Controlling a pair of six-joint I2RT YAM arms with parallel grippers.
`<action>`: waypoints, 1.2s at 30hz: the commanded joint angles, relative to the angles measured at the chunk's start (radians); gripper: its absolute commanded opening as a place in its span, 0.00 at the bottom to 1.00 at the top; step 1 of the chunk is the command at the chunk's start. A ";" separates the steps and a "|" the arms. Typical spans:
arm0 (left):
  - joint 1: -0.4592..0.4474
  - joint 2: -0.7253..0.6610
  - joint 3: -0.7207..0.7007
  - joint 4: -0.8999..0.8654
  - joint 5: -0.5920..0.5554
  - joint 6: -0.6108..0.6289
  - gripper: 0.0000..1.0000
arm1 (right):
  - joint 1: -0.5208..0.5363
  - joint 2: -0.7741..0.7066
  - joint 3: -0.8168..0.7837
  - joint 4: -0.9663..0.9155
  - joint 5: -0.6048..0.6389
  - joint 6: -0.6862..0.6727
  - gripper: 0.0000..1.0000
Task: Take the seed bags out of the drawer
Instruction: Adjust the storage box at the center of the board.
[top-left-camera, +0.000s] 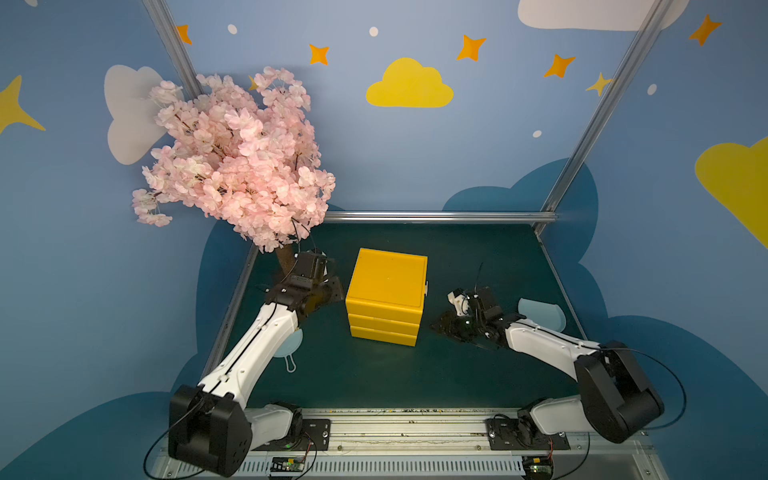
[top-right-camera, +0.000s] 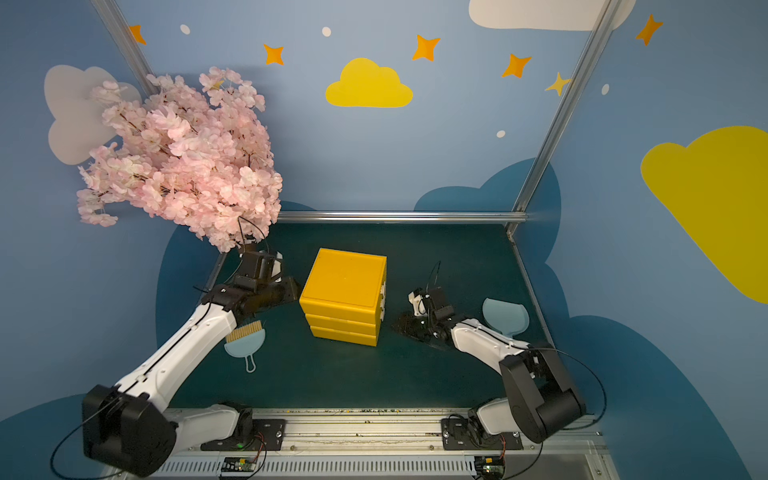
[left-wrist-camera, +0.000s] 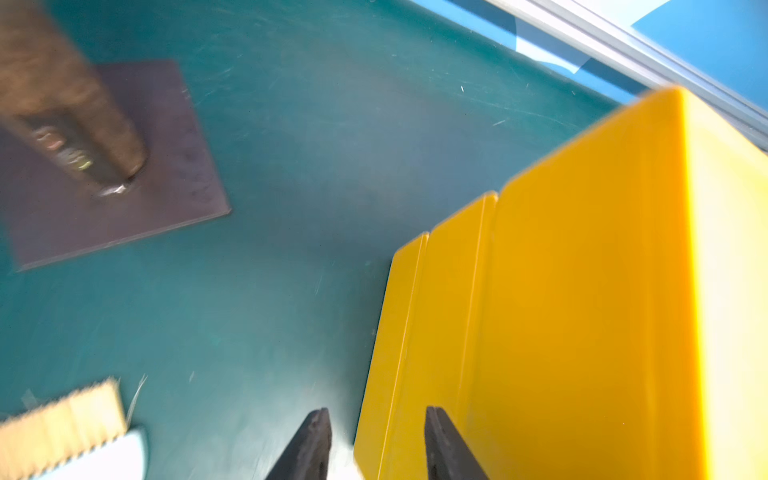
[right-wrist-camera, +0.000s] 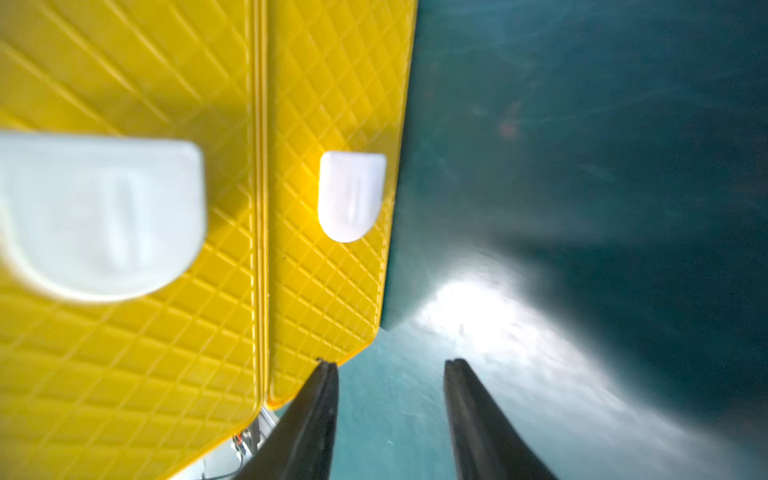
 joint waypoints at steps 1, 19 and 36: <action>-0.003 -0.108 -0.052 -0.080 -0.008 -0.028 0.43 | -0.032 -0.100 -0.015 -0.093 0.003 -0.045 0.58; -0.305 -0.108 0.236 -0.268 0.009 -0.018 0.53 | -0.130 -0.396 -0.086 0.251 -0.178 0.315 0.88; -0.303 0.359 0.675 -0.394 -0.043 0.204 0.58 | -0.116 -0.065 0.038 0.586 -0.299 0.496 0.77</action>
